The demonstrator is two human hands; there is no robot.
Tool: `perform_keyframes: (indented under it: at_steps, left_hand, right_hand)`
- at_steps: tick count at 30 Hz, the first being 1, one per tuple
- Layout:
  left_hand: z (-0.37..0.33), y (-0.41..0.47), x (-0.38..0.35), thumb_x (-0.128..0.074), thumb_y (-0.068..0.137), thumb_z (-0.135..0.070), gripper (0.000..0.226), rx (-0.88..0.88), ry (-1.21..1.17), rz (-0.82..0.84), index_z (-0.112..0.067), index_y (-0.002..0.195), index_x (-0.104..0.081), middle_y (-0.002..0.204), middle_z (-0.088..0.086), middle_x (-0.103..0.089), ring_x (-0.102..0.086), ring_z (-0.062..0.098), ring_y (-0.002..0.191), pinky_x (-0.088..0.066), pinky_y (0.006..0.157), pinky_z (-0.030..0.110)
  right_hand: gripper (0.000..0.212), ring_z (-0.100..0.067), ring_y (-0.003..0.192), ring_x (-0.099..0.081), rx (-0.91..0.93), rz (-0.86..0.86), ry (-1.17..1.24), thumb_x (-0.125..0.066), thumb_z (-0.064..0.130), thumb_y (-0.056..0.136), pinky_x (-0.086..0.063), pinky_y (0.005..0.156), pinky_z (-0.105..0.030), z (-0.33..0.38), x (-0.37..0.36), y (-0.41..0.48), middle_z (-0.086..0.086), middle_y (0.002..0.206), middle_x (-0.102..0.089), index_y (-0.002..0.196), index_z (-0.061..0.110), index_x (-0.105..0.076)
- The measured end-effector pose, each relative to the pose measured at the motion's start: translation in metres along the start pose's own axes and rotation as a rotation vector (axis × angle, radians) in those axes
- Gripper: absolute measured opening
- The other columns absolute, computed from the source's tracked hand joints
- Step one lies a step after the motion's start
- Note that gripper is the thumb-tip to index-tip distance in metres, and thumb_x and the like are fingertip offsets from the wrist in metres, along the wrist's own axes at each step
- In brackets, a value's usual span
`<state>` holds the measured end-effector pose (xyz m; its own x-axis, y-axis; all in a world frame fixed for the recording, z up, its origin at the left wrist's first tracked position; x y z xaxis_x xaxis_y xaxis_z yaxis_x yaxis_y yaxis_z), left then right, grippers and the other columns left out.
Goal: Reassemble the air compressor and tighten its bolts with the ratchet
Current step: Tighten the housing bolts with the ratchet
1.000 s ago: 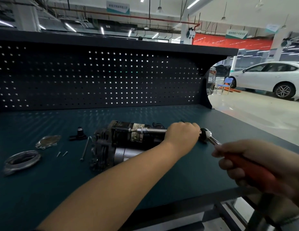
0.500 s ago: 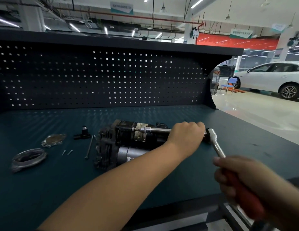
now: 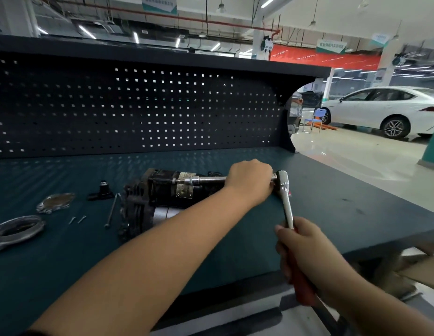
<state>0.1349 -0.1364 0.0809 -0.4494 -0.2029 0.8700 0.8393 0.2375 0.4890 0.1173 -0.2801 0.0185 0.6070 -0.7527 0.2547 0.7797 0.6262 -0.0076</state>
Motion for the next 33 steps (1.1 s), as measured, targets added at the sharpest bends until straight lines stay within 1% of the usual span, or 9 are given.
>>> perform_keyframes:
  at_steps: [5,12,14,17,20,24,28,31,33]
  left_hand:
    - [-0.006,-0.016,-0.013,-0.057,0.088,-0.023,0.005,-0.035,0.207,-0.177,-0.017,0.087,-0.056,0.082,0.001,-0.067,-0.064,0.022,0.074,-0.033,0.053,0.029]
    - [-0.001,0.011,0.000,-0.051,0.084,-0.019,0.028,0.061,-0.079,0.084,-0.019,0.058,-0.041,0.063,-0.001,-0.043,-0.043,0.019,0.054,-0.023,0.046,0.025]
    - [0.000,0.008,0.004,-0.052,0.086,-0.023,0.022,0.048,-0.063,0.094,-0.015,0.066,-0.047,0.068,-0.001,-0.048,-0.050,0.024,0.062,-0.027,0.049,0.026]
    - [-0.005,-0.010,-0.003,-0.054,0.089,-0.020,0.006,0.014,0.106,-0.122,-0.015,0.093,-0.054,0.089,0.004,-0.064,-0.061,0.027,0.082,-0.032,0.059,0.030]
    - [-0.010,-0.022,-0.017,-0.053,0.088,-0.017,0.004,-0.076,0.236,-0.211,-0.017,0.092,-0.054,0.089,0.002,-0.068,-0.065,0.023,0.081,-0.033,0.057,0.030]
    - [-0.006,-0.010,-0.011,-0.051,0.088,-0.016,0.012,-0.078,0.124,-0.057,-0.016,0.078,-0.058,0.082,0.007,-0.063,-0.058,0.032,0.071,-0.029,0.055,0.029]
    - [-0.002,0.001,-0.002,-0.054,0.084,-0.028,0.028,-0.080,-0.141,0.283,-0.016,0.060,-0.047,0.064,0.000,-0.048,-0.049,0.020,0.058,-0.030,0.048,0.026]
    - [-0.003,-0.002,0.006,-0.058,0.084,-0.031,0.027,-0.140,-0.116,0.338,-0.018,0.061,-0.050,0.064,-0.001,-0.052,-0.052,0.022,0.063,-0.031,0.049,0.026]
    - [-0.005,-0.018,-0.002,-0.056,0.085,-0.022,0.007,-0.145,0.072,0.134,-0.017,0.080,-0.057,0.081,0.002,-0.062,-0.060,0.028,0.077,-0.033,0.056,0.027]
  right_hand:
    - [0.020,-0.012,0.029,-0.042,-0.206,0.152,0.221,-0.051,0.017,0.096,-0.035,0.031,-0.019,0.037,0.017,0.002,-0.002,0.043,-0.047,0.079,0.010,-0.042]
    - [0.021,-0.022,0.041,-0.049,0.117,-0.051,-0.233,-0.048,0.020,0.098,-0.047,0.046,-0.038,-0.015,-0.006,0.001,-0.009,0.054,-0.051,0.091,0.003,-0.039]
    - [0.019,-0.019,0.037,-0.046,0.089,-0.050,-0.116,-0.048,0.018,0.099,-0.043,0.041,-0.032,-0.008,-0.002,0.002,-0.006,0.055,-0.049,0.089,0.003,-0.040]
    - [0.017,-0.014,0.031,-0.040,-0.064,0.063,0.213,-0.048,0.017,0.099,-0.036,0.034,-0.022,0.015,0.005,-0.004,-0.002,0.046,-0.046,0.086,0.007,-0.041]
    - [0.022,-0.013,0.028,-0.037,-0.183,0.112,0.393,-0.047,0.017,0.099,-0.034,0.031,-0.019,0.025,0.000,-0.014,-0.002,0.042,-0.044,0.080,0.010,-0.040]
    - [0.022,-0.018,0.035,-0.047,-0.022,-0.002,0.107,-0.046,0.019,0.099,-0.045,0.040,-0.032,-0.007,-0.021,-0.020,-0.006,0.053,-0.049,0.082,0.006,-0.040]
    - [0.023,-0.021,0.046,-0.051,0.062,-0.052,-0.087,-0.047,0.021,0.098,-0.051,0.055,-0.049,-0.019,-0.029,-0.025,-0.007,0.057,-0.049,0.091,0.000,-0.040]
    - [0.025,-0.022,0.038,-0.048,-0.003,-0.020,0.102,-0.046,0.021,0.100,-0.046,0.039,-0.037,-0.010,-0.027,-0.028,-0.005,0.050,-0.048,0.083,0.005,-0.039]
    - [0.022,-0.015,0.028,-0.040,-0.174,0.080,0.401,-0.044,0.020,0.100,-0.036,0.031,-0.023,0.006,-0.019,-0.027,-0.002,0.043,-0.044,0.081,0.010,-0.039]
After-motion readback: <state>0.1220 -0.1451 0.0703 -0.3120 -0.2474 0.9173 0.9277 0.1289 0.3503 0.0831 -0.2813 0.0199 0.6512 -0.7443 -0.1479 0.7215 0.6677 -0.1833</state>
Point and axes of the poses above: each hand's wrist, its own y-axis towards the middle knuckle, its own x-axis out of the back of the hand, z = x × y, the point moved 3 cm from there along y, towards the middle knuckle
